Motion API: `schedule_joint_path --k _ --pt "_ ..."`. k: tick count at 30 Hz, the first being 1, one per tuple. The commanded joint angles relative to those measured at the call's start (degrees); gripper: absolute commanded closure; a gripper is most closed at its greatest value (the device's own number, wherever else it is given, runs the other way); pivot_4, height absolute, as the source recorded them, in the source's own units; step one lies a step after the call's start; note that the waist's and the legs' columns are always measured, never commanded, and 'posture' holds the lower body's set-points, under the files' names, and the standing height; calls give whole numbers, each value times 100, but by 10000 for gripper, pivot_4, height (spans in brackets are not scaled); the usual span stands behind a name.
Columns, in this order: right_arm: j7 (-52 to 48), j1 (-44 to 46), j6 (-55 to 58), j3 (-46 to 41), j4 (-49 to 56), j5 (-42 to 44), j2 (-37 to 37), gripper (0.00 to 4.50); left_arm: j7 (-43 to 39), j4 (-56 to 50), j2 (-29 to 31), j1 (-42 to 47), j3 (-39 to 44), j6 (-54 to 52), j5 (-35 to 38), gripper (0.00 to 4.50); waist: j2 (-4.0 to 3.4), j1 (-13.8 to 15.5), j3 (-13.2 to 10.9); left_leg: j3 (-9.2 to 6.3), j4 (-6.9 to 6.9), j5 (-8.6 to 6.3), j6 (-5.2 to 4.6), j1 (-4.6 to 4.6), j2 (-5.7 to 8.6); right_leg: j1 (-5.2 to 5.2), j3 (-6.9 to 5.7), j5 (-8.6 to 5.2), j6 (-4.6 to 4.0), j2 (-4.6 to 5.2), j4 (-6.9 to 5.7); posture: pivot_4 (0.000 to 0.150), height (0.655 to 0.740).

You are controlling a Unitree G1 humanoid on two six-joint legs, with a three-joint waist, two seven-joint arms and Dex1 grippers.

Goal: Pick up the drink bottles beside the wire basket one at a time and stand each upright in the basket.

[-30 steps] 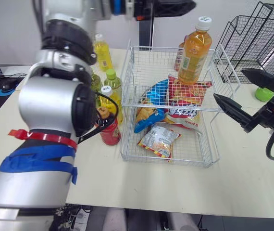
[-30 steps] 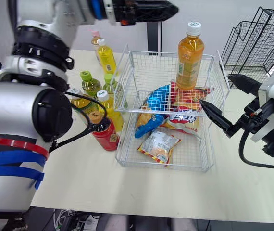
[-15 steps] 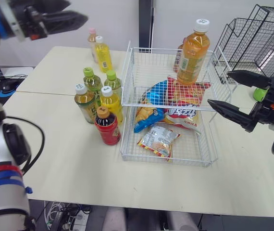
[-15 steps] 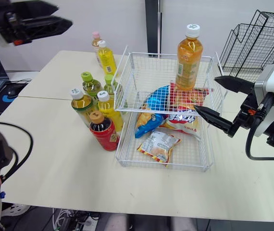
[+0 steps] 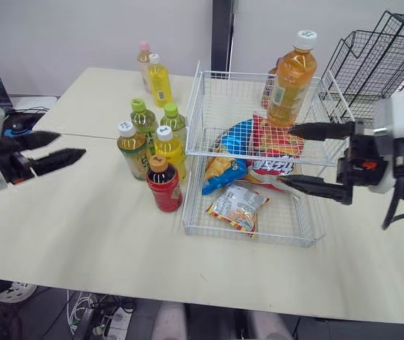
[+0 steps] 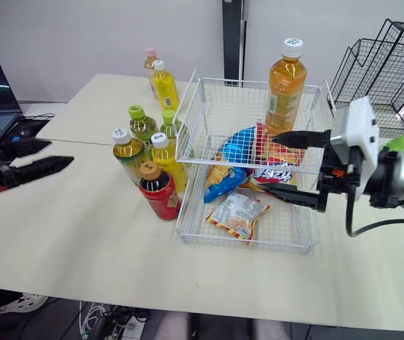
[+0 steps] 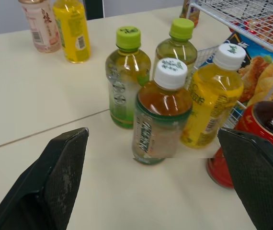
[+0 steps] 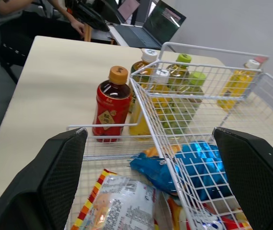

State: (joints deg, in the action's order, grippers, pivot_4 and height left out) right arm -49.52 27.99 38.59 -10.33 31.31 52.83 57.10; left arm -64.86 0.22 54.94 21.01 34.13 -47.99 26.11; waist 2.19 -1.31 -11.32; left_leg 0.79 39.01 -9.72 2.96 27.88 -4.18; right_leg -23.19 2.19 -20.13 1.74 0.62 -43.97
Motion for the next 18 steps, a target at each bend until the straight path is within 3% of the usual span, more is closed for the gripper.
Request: schedule_joint_path --k 1,10,18 --pt "179 -97 53 -81 349 102 -142 0 706 -760 -412 -87 222 -72 364 371 4 4 2 0 0 0 0 0 -1 0 0 0 0 -1 0 1500 6732" --pt "257 -339 242 -258 620 283 -231 0 2449 -1439 -1596 205 -229 67 479 371 6 -18 5 2 1 0 0 -3 -18 1 8 2 0 -25 0 1500 6732" --pt "182 -448 224 -456 667 352 -173 0 3567 -1215 -2033 780 -983 576 -28 371 8 -20 6 -1 0 1 0 -4 21 4 10 3 1 -27 0 1500 6732"
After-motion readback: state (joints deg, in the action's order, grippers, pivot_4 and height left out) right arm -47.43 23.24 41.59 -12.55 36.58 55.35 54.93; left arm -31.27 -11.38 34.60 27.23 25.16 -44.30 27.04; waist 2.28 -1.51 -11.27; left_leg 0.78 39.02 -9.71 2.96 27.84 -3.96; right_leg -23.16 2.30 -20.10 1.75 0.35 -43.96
